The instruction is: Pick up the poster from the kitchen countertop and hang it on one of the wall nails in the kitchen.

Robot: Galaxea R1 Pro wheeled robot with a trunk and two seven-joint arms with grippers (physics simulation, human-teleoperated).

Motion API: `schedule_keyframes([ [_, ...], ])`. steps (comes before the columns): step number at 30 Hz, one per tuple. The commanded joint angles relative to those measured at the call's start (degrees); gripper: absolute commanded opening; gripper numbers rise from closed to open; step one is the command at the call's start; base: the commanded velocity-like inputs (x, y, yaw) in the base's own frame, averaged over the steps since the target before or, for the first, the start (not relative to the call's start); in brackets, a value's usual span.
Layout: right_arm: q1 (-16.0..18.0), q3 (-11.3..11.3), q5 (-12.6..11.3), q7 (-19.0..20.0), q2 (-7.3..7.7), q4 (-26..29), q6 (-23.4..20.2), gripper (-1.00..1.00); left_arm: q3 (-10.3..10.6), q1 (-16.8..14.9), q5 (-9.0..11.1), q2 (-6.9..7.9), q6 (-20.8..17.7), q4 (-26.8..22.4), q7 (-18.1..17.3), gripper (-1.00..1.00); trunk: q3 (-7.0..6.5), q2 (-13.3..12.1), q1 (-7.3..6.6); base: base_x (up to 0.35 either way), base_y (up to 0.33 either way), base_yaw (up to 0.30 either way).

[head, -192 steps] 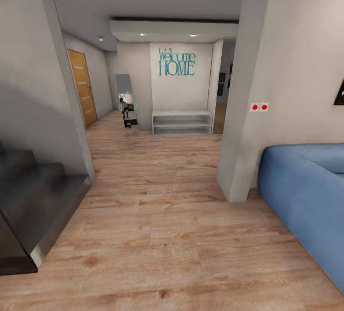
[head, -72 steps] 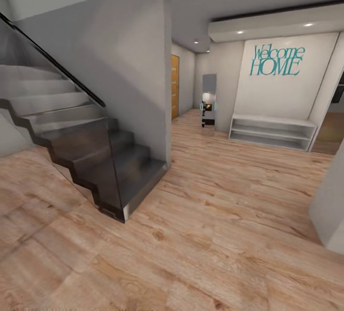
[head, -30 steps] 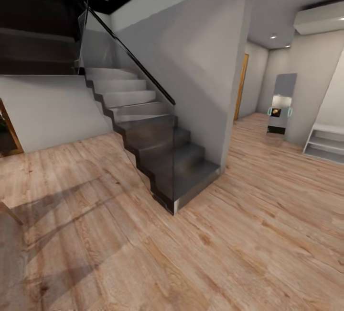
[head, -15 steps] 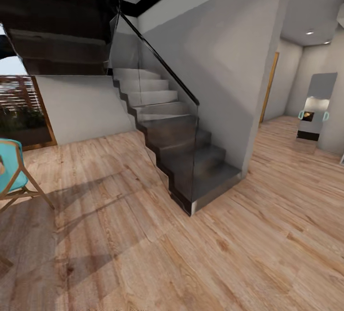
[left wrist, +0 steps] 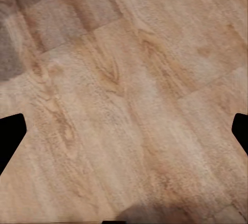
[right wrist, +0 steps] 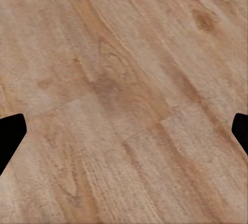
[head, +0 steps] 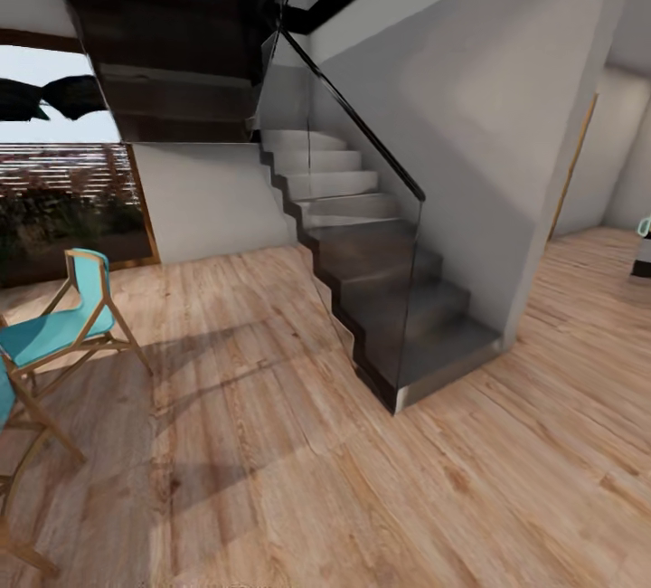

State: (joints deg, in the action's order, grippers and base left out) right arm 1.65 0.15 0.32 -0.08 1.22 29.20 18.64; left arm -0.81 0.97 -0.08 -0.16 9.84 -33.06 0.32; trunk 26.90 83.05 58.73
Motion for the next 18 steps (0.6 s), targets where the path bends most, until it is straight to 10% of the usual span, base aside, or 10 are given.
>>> schedule_keyframes([
  [1,0.0,0.0,0.0,0.0,0.01,-0.1,0.2,1.0,-0.1,0.0,0.0,-0.02,0.1,-0.1,0.0,1.0,0.05,0.0,0.0,0.0,0.0,0.293],
  [18,0.0,0.1,0.0,0.0,0.01,-0.1,0.2,1.0,-0.1,0.0,0.0,-0.02,0.1,-0.1,0.0,1.0,0.05,0.0,0.0,0.0,0.0,0.293],
])
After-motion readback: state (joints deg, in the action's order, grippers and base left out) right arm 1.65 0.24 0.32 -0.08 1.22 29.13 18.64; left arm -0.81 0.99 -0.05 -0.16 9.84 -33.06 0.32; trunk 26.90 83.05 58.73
